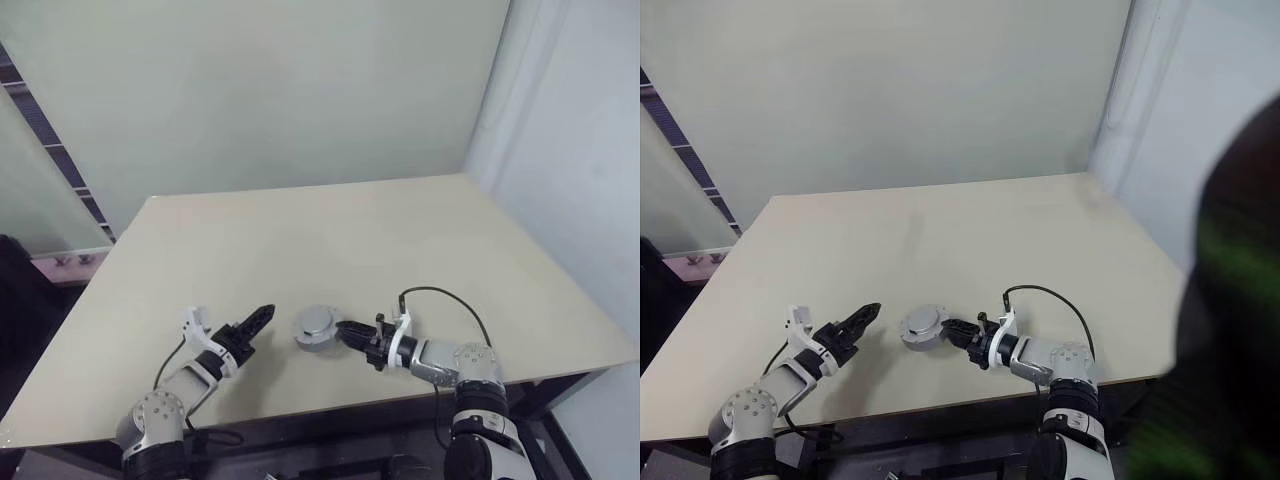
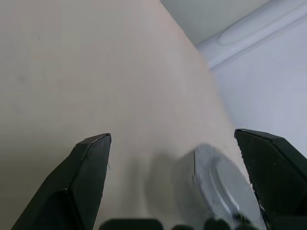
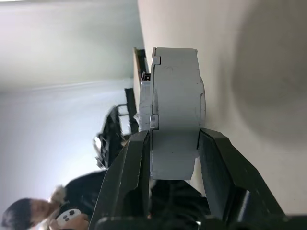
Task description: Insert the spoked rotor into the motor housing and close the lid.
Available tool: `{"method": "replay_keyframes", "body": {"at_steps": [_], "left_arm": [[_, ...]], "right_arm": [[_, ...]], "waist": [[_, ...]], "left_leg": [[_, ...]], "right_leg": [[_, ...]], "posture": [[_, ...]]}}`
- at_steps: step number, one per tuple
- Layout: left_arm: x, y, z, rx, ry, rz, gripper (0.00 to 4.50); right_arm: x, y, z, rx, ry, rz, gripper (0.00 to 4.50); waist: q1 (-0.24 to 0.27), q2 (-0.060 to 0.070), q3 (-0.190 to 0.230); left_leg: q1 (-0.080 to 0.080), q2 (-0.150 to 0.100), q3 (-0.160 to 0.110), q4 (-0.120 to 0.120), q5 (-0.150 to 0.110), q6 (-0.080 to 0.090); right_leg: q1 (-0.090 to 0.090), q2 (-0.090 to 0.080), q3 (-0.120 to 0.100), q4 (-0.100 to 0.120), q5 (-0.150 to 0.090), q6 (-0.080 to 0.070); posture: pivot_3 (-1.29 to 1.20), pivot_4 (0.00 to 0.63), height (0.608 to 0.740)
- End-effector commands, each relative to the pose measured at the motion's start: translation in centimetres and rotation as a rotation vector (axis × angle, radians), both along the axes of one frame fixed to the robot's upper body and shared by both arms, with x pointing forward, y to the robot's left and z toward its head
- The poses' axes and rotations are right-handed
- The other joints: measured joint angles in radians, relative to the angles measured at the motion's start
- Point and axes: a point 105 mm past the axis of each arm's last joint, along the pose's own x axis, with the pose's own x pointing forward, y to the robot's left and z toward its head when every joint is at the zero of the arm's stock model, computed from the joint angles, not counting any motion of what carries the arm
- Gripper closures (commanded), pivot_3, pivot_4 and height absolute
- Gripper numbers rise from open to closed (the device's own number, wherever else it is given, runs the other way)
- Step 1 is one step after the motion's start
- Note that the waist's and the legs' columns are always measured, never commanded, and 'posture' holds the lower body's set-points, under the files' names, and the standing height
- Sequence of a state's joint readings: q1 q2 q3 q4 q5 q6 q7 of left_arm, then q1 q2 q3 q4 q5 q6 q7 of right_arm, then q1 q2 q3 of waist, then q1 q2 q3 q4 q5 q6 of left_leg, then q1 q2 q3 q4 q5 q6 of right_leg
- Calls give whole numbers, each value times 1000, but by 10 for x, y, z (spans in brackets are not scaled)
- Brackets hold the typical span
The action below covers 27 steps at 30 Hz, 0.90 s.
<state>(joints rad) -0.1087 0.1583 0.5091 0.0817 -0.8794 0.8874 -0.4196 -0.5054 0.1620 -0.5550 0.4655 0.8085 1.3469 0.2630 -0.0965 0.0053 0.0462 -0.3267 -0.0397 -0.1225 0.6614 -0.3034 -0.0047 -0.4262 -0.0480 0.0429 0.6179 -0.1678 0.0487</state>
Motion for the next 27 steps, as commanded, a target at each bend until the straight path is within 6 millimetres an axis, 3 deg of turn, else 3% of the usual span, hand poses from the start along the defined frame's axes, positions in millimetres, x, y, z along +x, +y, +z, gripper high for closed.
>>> {"method": "replay_keyframes", "body": {"at_steps": [1,10,27], "left_arm": [[3,-9,25,-86,-92,0,0],[2,-41,27,-242,-78,-49,0],[5,-66,27,-354,-82,-78,0]], "right_arm": [[11,32,54,157,-146,42,3279],[13,44,73,179,-195,67,3279],[6,54,79,184,-209,108,3279]], "waist": [[1,0,0],[0,-1,1],[2,-1,1]], "left_leg": [[0,0,0,0,0,0],[-2,0,0,-1,-1,1],[-5,-1,0,-1,-2,4]], "right_leg": [[0,0,0,0,0,0],[0,0,0,-5,0,0],[0,0,0,-10,0,0]], "posture": [[0,0,740],[0,0,740],[0,0,740]]}}
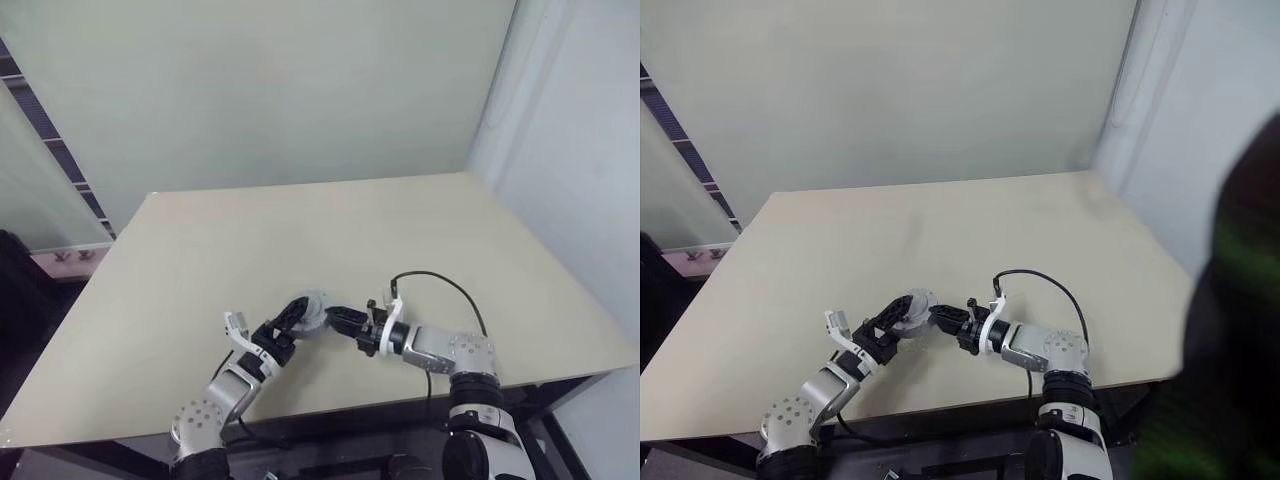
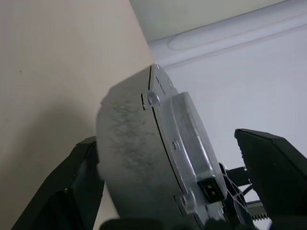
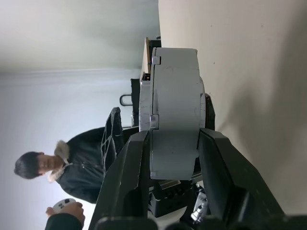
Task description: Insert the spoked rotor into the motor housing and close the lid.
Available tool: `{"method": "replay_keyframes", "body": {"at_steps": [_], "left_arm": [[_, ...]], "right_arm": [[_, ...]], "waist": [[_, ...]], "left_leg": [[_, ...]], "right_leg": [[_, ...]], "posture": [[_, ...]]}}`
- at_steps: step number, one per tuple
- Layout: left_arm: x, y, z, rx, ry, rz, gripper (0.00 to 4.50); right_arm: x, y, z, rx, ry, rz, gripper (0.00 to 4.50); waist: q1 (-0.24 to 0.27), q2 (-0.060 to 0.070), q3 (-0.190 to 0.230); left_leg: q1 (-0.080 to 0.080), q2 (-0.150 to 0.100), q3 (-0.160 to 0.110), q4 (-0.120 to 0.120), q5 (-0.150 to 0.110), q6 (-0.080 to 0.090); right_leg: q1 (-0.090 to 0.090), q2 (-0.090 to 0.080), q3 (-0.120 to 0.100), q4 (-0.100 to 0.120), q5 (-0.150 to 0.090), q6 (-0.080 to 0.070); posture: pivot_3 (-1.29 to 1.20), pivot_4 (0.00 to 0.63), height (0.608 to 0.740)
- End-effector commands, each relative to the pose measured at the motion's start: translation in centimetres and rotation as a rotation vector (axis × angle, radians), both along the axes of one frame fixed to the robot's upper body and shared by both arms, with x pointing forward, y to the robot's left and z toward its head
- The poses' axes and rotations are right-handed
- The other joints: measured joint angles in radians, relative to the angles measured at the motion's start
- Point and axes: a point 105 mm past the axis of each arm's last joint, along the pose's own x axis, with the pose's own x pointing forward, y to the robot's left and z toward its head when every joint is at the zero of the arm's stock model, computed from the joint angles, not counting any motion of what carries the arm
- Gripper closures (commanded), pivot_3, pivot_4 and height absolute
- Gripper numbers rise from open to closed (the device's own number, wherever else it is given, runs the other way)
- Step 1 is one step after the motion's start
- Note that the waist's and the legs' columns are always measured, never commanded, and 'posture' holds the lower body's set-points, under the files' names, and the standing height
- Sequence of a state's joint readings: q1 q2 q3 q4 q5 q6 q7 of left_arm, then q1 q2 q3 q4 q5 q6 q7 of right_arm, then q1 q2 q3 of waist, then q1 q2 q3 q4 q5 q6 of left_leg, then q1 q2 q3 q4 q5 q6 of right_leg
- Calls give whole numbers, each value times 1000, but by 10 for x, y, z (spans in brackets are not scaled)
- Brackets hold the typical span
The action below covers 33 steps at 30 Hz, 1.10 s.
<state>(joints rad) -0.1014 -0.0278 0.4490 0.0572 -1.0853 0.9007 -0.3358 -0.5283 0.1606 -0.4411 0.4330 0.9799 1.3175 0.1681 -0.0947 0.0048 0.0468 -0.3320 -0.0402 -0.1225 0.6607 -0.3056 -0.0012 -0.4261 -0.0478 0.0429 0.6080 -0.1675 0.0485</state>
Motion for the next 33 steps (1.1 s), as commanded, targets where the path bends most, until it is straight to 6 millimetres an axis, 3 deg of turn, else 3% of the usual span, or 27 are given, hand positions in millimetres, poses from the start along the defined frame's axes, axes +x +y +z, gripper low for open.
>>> {"method": "replay_keyframes", "body": {"at_steps": [1,8,22,31,33], "left_arm": [[5,-2,16,-44,-59,-3,174],[6,0,19,-89,-41,14,2079],[10,-7,14,-114,-37,21,2199],[15,-1,10,-142,-53,69,2420],[15,0,10,-145,-58,77,2443]], "right_arm": [[2,34,53,166,-124,59,3279],[2,33,51,155,-121,54,3279],[2,34,51,81,-268,22,3279],[2,33,56,103,-304,26,204],[4,32,54,94,-292,18,0]], "waist": [[0,0,0],[0,0,0],[0,0,0],[0,0,0],[0,0,0]], "left_leg": [[0,0,0,0,0,0],[0,0,0,0,0,0],[0,0,0,0,0,0],[0,0,0,1,0,0],[0,0,0,0,0,0]], "right_leg": [[0,0,0,0,0,0],[0,0,0,0,0,0],[0,0,0,0,0,0],[0,0,0,0,0,0],[0,0,0,0,0,0]], "posture": [[0,0,740],[0,0,740],[0,0,740],[0,0,740],[0,0,740]]}}
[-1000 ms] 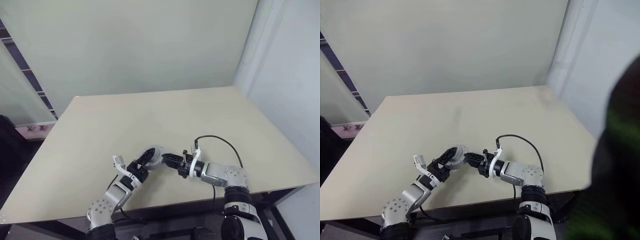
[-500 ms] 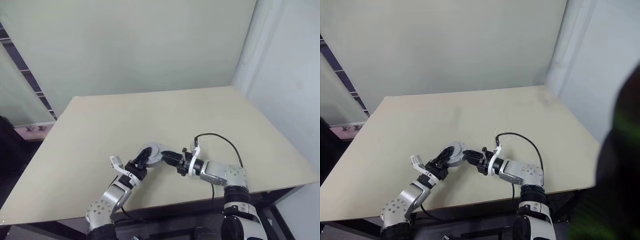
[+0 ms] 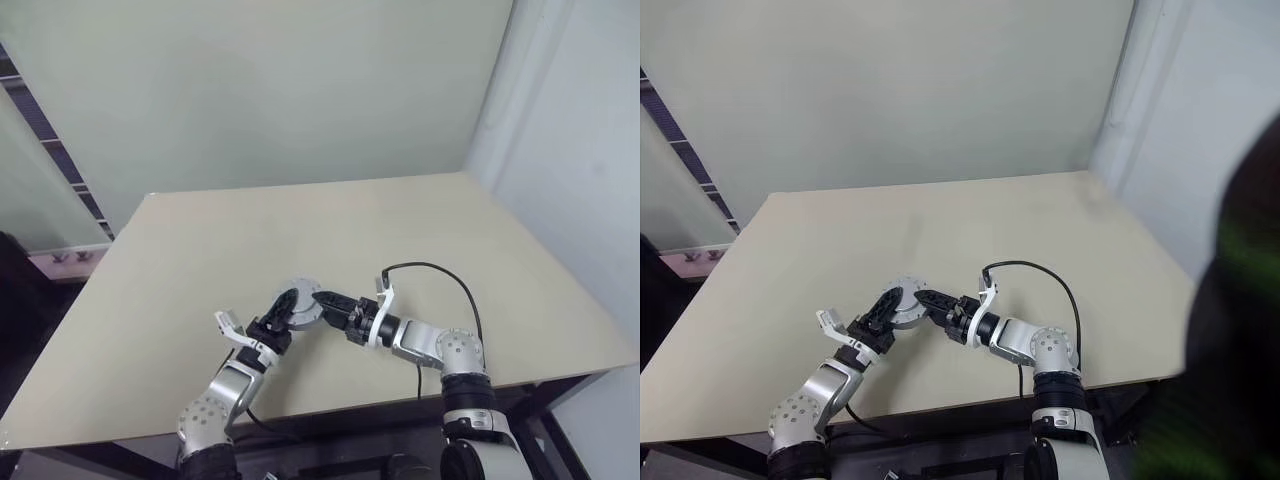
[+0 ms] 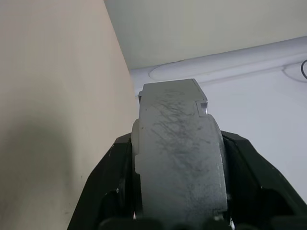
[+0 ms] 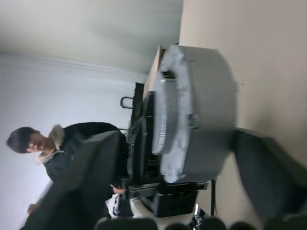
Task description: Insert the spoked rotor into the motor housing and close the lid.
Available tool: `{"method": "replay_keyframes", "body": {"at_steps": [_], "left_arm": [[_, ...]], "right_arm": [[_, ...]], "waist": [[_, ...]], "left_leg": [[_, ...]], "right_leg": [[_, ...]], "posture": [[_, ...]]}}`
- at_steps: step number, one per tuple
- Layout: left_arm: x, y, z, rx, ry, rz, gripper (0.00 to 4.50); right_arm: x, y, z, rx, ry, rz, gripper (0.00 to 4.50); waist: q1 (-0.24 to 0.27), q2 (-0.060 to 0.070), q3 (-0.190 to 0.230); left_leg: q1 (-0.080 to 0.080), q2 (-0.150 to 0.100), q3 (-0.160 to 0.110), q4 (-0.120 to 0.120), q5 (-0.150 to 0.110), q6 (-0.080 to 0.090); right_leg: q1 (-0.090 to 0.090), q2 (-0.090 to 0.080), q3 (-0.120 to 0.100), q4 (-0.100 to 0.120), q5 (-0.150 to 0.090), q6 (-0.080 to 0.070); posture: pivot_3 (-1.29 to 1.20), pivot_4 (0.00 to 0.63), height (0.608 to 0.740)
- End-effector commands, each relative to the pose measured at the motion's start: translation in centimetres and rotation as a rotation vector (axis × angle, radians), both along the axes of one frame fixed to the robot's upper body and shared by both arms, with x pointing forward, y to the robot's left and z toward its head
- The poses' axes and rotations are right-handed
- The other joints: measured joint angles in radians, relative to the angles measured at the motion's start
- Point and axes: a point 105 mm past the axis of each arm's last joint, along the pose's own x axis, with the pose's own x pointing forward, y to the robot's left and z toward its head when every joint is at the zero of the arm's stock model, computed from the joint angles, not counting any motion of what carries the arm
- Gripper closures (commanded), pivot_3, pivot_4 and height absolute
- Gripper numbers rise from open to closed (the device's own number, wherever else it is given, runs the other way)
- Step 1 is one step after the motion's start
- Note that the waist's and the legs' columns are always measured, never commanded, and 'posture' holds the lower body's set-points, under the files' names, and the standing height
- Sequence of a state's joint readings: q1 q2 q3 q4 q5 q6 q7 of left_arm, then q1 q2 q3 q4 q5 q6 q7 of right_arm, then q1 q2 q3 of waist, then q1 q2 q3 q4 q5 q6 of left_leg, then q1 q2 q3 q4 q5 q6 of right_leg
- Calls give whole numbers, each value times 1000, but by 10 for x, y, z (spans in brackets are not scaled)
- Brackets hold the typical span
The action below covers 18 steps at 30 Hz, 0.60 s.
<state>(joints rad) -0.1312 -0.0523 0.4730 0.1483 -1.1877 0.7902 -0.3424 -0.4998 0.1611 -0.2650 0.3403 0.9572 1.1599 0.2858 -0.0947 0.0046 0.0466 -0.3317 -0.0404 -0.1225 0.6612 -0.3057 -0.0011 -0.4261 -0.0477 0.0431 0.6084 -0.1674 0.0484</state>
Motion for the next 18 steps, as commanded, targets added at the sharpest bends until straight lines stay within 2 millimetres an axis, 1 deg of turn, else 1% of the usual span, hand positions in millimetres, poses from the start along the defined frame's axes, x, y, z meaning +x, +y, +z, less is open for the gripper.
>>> {"method": "replay_keyframes", "body": {"at_steps": [1,4,7,9,12,15,18], "left_arm": [[4,-7,7,2,-40,-19,2446],[9,2,11,11,-55,31,2446],[17,17,16,64,-74,124,2452],[25,31,17,144,-65,220,2453],[35,54,16,290,-57,336,2465],[41,70,19,426,-73,402,2466],[46,81,22,548,-87,435,2466]], "right_arm": [[1,16,32,83,-87,31,0],[3,14,25,30,-95,13,0],[6,11,22,-30,-152,-19,0],[7,10,20,-89,-207,-35,0],[3,13,18,-181,-308,-25,0],[0,17,19,-248,-419,-20,0],[-1,19,20,-331,-552,-16,0]], "waist": [[0,0,0],[0,0,0],[0,0,0],[1,0,0],[1,0,0],[1,0,0],[12,-1,0]], "left_leg": [[0,0,0,0,0,0],[0,0,0,0,0,0],[0,0,0,0,0,0],[0,0,0,0,0,0],[0,0,0,0,0,0],[0,0,0,0,0,0],[0,-1,0,0,0,-1]], "right_leg": [[0,0,0,0,0,0],[0,0,0,0,0,0],[0,0,0,0,0,0],[0,0,0,0,0,0],[0,0,0,0,1,-1],[0,0,0,0,1,-1],[0,0,0,-1,1,-1]], "posture": [[0,0,740],[0,0,740],[0,0,740],[0,0,740],[0,0,740],[0,0,740],[0,0,740]]}}
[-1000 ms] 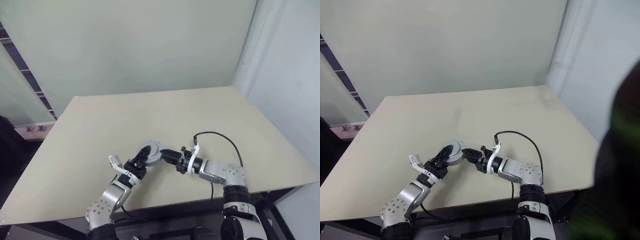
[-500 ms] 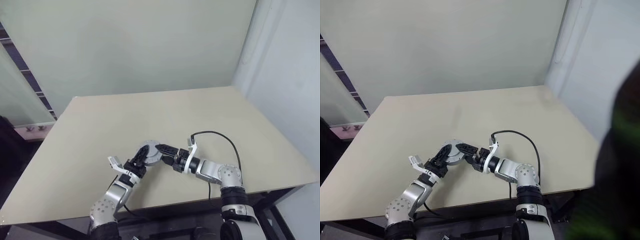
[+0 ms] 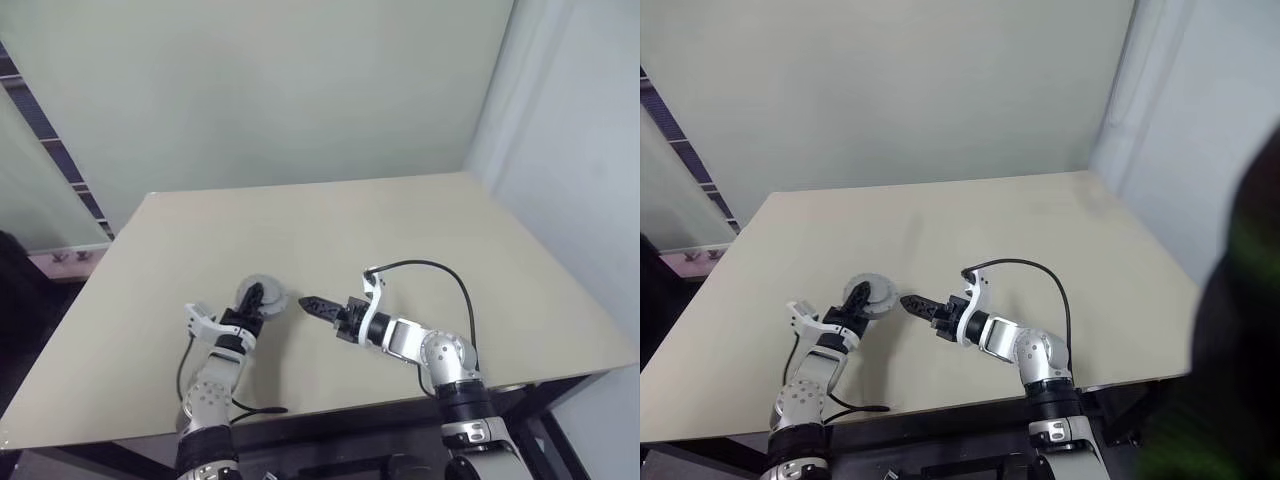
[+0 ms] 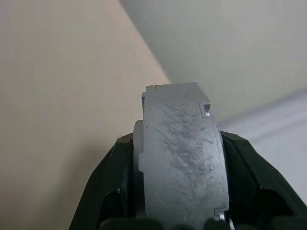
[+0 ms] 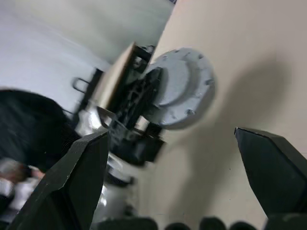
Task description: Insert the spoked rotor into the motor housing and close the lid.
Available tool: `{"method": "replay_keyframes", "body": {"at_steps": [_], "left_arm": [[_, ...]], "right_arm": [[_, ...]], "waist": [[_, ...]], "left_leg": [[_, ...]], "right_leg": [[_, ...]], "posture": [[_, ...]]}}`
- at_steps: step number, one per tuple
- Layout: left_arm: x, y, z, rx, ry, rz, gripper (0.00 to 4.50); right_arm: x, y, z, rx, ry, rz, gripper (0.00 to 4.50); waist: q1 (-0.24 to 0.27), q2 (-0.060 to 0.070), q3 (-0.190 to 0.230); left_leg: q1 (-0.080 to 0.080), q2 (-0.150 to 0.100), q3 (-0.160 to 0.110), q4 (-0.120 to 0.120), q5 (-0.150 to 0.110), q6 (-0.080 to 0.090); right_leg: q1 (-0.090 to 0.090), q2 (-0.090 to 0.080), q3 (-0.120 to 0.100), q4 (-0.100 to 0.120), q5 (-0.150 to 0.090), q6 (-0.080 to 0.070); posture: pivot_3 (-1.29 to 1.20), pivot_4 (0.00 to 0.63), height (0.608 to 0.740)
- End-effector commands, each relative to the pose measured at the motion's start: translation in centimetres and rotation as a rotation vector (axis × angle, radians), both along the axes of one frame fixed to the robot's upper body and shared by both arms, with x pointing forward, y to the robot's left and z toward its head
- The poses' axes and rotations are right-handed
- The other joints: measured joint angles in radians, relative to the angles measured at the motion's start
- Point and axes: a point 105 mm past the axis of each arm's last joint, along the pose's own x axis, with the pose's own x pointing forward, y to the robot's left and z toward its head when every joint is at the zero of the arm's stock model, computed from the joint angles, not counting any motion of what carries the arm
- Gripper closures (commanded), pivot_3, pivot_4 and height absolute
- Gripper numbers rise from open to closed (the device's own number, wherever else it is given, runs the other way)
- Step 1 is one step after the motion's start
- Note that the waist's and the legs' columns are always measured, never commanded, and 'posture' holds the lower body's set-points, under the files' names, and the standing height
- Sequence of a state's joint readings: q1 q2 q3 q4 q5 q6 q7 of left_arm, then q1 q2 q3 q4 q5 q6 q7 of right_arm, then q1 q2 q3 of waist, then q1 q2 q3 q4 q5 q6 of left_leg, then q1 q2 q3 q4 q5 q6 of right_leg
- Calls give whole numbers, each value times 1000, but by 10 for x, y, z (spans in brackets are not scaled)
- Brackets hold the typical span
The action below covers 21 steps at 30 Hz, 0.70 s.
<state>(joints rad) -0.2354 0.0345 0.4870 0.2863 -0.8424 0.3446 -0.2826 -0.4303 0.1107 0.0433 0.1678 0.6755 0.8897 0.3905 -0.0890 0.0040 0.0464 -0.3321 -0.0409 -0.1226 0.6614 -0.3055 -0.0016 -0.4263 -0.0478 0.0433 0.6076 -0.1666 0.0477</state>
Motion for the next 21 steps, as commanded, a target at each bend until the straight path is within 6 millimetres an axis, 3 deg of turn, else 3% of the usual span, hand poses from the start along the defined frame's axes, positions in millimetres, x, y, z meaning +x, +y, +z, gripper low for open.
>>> {"method": "replay_keyframes", "body": {"at_steps": [1,10,21], "left_arm": [[16,11,35,165,-112,29,2466],[20,25,40,378,-108,29,2466],[15,38,13,415,8,73,2466]], "right_arm": [[0,5,19,-80,-235,29,0],[-4,6,17,-293,-606,86,0],[-8,10,12,-389,-727,138,0]], "waist": [[10,-1,0],[21,-2,0],[21,-3,0]], "left_leg": [[0,0,0,0,0,0],[0,-1,0,1,1,-1],[1,-1,0,1,0,-1]], "right_leg": [[0,0,0,0,0,0],[0,-1,0,0,0,0],[0,-1,0,1,2,-2]], "posture": [[0,0,740],[0,0,740],[0,0,740]]}}
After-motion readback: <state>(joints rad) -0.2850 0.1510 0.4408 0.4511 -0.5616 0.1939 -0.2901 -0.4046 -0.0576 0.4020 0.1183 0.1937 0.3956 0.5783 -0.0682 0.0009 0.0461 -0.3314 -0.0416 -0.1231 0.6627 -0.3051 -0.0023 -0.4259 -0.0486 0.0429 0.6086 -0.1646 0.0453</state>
